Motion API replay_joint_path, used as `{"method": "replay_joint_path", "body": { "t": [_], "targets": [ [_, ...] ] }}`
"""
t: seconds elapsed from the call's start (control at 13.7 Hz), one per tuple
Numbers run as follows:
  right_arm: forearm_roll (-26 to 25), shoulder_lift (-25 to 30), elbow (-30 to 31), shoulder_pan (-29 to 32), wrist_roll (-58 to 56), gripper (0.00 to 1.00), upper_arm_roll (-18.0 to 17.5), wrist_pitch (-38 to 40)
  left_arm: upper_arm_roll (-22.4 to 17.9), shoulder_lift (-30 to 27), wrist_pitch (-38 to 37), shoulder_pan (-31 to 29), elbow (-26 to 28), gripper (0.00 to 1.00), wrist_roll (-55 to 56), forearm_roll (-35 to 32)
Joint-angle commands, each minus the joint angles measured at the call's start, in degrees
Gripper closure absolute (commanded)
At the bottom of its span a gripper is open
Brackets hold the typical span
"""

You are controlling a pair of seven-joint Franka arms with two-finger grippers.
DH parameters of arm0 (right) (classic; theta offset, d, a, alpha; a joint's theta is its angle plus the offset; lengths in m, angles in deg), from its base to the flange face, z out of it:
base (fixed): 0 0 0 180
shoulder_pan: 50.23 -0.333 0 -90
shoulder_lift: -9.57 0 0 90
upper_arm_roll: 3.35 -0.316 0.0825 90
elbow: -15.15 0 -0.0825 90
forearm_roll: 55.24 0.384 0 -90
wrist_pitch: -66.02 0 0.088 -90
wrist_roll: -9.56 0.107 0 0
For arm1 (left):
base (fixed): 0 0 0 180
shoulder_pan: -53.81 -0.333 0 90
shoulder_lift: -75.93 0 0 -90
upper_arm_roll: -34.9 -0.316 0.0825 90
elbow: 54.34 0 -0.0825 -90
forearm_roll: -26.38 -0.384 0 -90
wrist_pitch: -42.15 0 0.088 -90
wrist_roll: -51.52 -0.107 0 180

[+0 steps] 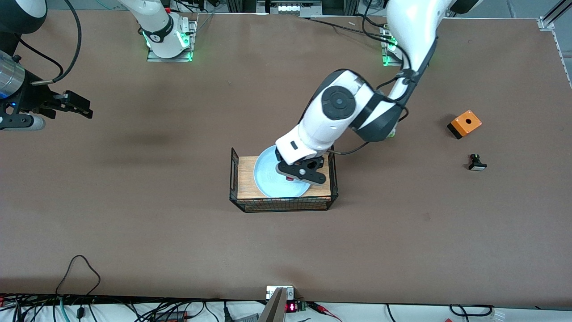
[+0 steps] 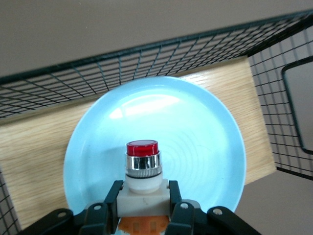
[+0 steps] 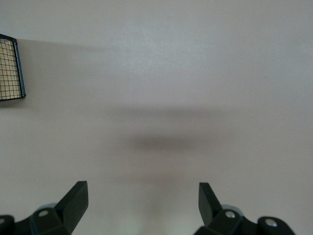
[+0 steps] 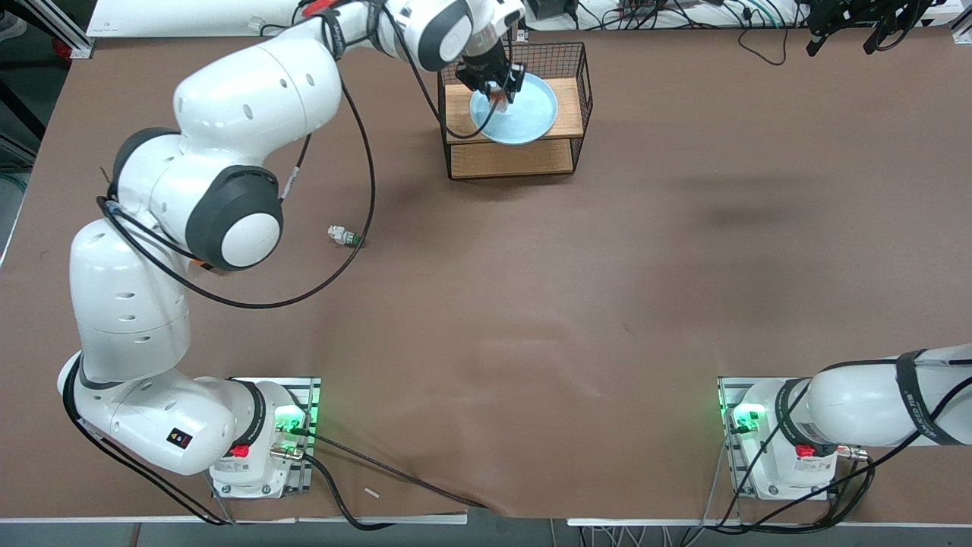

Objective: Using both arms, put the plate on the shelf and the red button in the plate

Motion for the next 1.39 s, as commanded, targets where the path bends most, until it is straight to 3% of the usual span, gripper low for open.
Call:
{"method": "replay_joint_path", "body": {
  "t": [0.0, 0.07, 0.15, 0.29, 0.51, 0.73, 0.95, 1.17, 1.24, 1.31],
  "targets": [
    [-0.60, 1.15, 0.22, -0.13, -0.33, 0.00, -0.19, 0.29, -0.76, 1.76, -0.35, 1.69, -2.19, 0.87, 0.83, -3.84],
    [-0.51, 1.15, -0.39, -0.13, -0.24, 0.00, -0.10, 0.38, -0.76, 1.85, -0.35, 1.69, -2.10, 0.62, 0.65, -4.89],
    [0.01, 0.89, -0.66, 0.04, -0.06, 0.00, -0.01, 0.30, -0.76, 1.77, -0.44, 1.52, -2.10, 0.01, 0.13, -5.68],
    [-0.15, 0.88, -0.66, 0.04, -0.24, 0.00, 0.08, 0.30, -0.76, -0.07, -1.84, 1.17, -2.10, 0.00, 0.82, -6.48],
    [-0.68, 0.97, -0.66, 0.04, -0.24, 0.00, 0.17, 0.21, -0.76, -6.03, -12.89, -1.45, -2.45, 0.00, 0.83, -5.87],
    [-1.12, 0.97, -0.66, -0.13, -0.24, 0.00, -0.01, -0.23, -0.67, -12.45, -28.60, -8.22, -2.63, 0.00, 0.22, -6.04],
    [-1.21, 0.97, -0.66, -0.13, -0.24, 0.00, -0.10, -0.23, 0.29, -17.38, -41.28, -19.64, -2.80, 0.00, -5.91, -5.69],
    [-2.08, 0.97, -0.66, -0.13, -0.24, 0.00, -0.18, -0.41, -0.59, -22.30, -43.86, -28.16, -0.01, 0.00, -15.30, -5.69],
    [-3.66, 1.06, -0.75, -0.39, -0.24, 0.00, -0.27, -0.41, -1.11, -24.93, -42.90, -29.50, 3.05, 0.00, -20.04, -5.69],
    [-4.28, 1.06, -0.75, -0.92, -0.24, 0.00, -0.45, -0.50, -4.86, -28.87, -39.24, -29.60, 8.65, 0.00, -23.49, -5.52]
  ]
}}
